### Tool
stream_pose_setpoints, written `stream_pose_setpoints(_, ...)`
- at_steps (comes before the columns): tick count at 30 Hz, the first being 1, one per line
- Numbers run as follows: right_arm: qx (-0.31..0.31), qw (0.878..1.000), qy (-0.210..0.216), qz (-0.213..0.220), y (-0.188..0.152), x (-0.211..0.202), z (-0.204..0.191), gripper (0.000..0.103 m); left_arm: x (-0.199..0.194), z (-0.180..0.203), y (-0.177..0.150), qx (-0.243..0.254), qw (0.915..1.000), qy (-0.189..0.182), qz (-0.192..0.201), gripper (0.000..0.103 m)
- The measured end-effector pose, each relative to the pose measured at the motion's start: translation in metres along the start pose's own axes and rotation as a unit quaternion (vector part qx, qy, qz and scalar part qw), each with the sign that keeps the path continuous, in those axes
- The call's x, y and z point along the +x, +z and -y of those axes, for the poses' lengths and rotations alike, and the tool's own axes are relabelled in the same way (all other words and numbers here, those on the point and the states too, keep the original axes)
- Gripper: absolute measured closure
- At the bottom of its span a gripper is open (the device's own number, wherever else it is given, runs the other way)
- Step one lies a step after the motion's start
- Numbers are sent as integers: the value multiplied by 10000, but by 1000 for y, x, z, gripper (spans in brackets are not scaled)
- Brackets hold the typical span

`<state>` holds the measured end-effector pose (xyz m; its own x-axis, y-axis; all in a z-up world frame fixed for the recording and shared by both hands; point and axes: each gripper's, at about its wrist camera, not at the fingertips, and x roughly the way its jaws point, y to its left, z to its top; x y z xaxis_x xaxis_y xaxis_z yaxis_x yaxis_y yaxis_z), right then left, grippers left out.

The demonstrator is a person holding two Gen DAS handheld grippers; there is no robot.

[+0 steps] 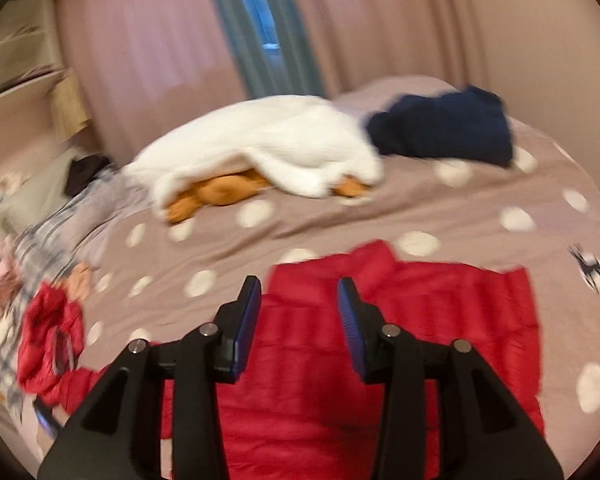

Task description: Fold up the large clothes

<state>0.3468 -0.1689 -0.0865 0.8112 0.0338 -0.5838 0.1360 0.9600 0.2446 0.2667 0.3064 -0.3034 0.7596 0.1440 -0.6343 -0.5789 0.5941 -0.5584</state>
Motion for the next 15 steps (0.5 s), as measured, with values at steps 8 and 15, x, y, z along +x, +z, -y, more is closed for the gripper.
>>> stream_pose_setpoints(8, 189, 9942, -1051, 130, 8, -6, 86, 65, 0, 0, 0, -2, 10000, -3, 0, 84)
stream_pose_setpoints(15, 346, 9766, -1955, -828, -28, 39, 172, 73, 0, 0, 0, -5, 10000, -5, -1, 84)
